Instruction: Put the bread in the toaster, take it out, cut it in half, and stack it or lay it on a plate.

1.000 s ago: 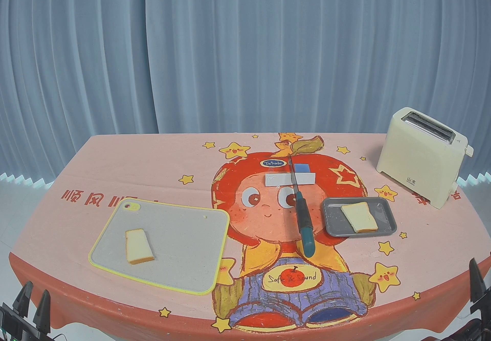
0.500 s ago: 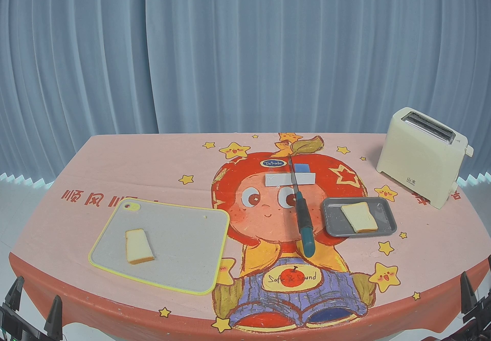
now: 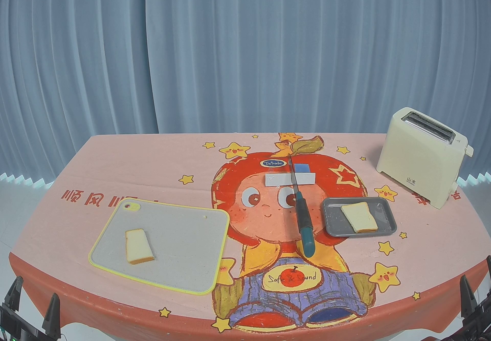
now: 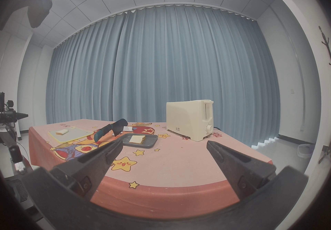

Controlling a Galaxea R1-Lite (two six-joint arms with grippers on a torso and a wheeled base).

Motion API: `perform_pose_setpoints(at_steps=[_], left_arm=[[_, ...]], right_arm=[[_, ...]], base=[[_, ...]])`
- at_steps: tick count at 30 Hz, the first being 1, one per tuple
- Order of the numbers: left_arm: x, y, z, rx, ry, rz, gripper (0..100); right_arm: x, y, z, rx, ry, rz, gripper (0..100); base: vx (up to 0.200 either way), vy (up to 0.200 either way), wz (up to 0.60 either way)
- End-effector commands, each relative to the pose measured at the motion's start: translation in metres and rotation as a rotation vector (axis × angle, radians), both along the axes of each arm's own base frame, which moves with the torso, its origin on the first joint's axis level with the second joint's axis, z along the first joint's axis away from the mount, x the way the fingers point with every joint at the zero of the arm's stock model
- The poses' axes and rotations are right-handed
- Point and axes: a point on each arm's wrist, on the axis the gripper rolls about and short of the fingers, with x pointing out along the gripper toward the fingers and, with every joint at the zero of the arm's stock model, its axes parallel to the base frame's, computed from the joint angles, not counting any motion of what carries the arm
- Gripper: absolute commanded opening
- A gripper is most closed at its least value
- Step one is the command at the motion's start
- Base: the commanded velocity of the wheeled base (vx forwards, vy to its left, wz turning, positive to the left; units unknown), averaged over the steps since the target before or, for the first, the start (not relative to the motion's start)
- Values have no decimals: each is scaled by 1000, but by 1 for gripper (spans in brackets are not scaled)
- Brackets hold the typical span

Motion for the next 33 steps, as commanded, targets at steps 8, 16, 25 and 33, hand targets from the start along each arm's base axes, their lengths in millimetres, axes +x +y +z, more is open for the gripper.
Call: perform_pose_setpoints(at_steps=[8, 16, 25, 33], left_arm=[[1, 0, -5, -8, 9, 15, 100], [1, 0, -5, -6, 8, 14, 100], [-4, 0, 31, 33, -312, 1, 100], [3, -2, 65, 51, -265, -61, 100]], right_arm=[[0, 0, -5, 1, 1, 1, 100], [0, 0, -5, 2, 1, 1, 100], [0, 0, -5, 1, 1, -1, 100], [0, 0, -5, 2, 1, 1, 100]], base=[[0, 0, 0], [0, 0, 0], [0, 0, 0], [0, 0, 0]])
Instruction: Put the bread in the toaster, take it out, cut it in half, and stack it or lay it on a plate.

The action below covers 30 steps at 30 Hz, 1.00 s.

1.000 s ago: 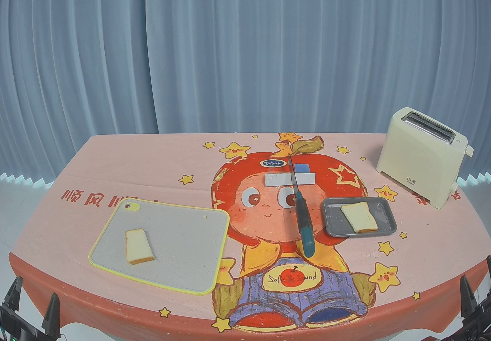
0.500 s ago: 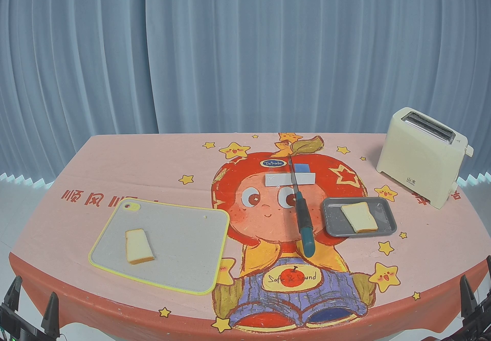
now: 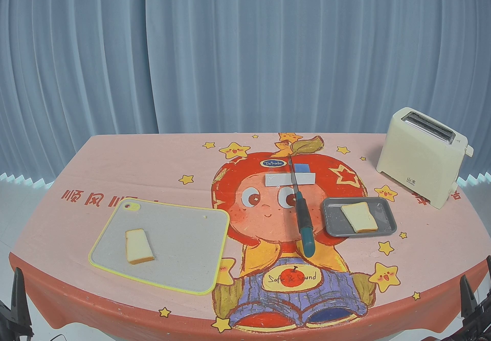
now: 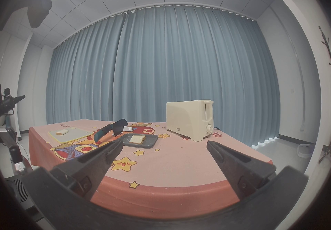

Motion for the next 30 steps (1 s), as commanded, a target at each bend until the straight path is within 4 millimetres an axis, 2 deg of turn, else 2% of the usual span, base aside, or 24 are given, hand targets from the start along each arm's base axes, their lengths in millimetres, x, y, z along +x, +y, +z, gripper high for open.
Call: perform_pose_setpoints(at_steps=[1, 6, 19, 30], left_arm=[[13, -1, 34, 16, 72, -22, 100], [35, -1, 50, 24, 135, -42, 100], [78, -6, 63, 50, 316, -274, 100], [115, -6, 85, 42, 394, -293, 100]], right_arm=[[0, 0, -5, 1, 1, 1, 100], [0, 0, -5, 1, 1, 1, 100], [0, 0, -5, 0, 1, 1, 100], [0, 0, -5, 0, 1, 0, 100]], base=[[0, 0, 0], [0, 0, 0], [0, 0, 0], [0, 0, 0]])
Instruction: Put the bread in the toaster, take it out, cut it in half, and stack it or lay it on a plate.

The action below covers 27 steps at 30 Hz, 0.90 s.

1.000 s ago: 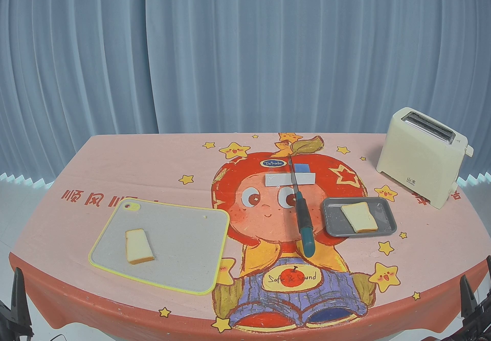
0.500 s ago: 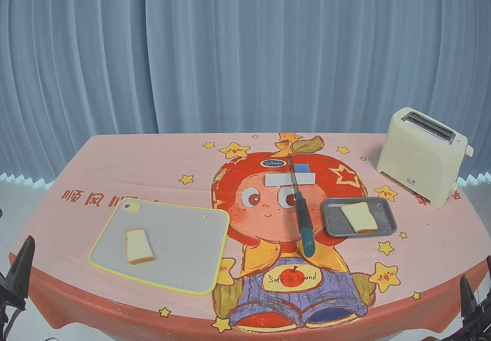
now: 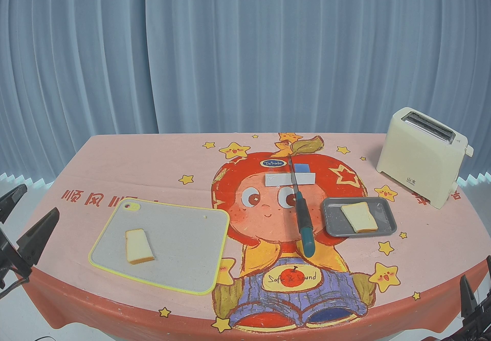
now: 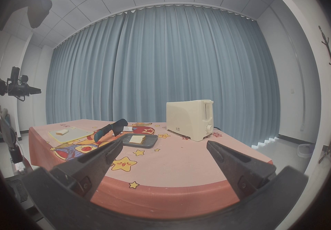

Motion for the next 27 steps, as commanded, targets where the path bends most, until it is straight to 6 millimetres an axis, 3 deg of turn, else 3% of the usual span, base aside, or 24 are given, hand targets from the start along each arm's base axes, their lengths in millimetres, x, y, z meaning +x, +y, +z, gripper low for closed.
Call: perform_pose_setpoints(at_steps=[1, 12, 17, 27], left_arm=[[24, 0, 5, 1, 75, -1, 100], [63, 0, 3, -1, 221, 9, 100], [89, 2, -8, 6, 330, 46, 100], [106, 4, -29, 57, 628, 149, 100]], right_arm=[[0, 0, -5, 0, 1, 0, 100], [0, 0, -5, 0, 1, 1, 100], [0, 0, -5, 1, 1, 1, 100], [0, 0, -5, 0, 1, 1, 100]], base=[[0, 0, 0], [0, 0, 0], [0, 0, 0], [0, 0, 0]])
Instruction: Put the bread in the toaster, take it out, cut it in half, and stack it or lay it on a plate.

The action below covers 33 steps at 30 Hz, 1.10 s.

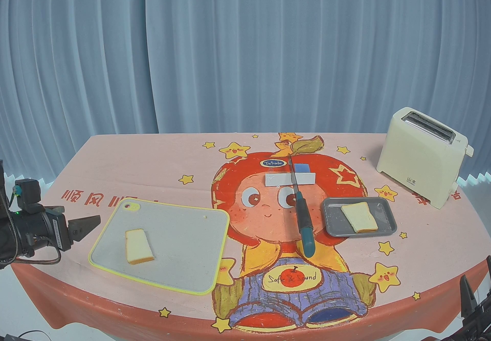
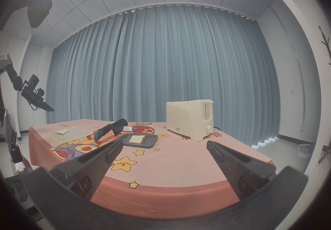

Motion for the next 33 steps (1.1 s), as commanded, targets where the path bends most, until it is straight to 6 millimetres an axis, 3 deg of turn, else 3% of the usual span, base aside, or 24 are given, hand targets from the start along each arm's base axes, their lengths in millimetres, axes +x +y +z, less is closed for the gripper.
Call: perform_pose_setpoints(at_steps=[1, 15, 21, 33], left_arm=[[18, 0, -11, 31, 132, 27, 100], [51, -18, -45, 130, 316, 54, 100], [53, -28, -49, 137, 335, 17, 100], [57, -28, -54, 163, 356, 66, 100]], right_arm=[[0, 0, -5, 0, 1, 2, 100], [0, 0, -5, 0, 1, 0, 100], [0, 0, -5, 0, 1, 2, 100], [0, 0, -5, 0, 1, 2, 100]], base=[[0, 0, 0], [0, 0, 0], [0, 0, 0], [0, 0, 0]])
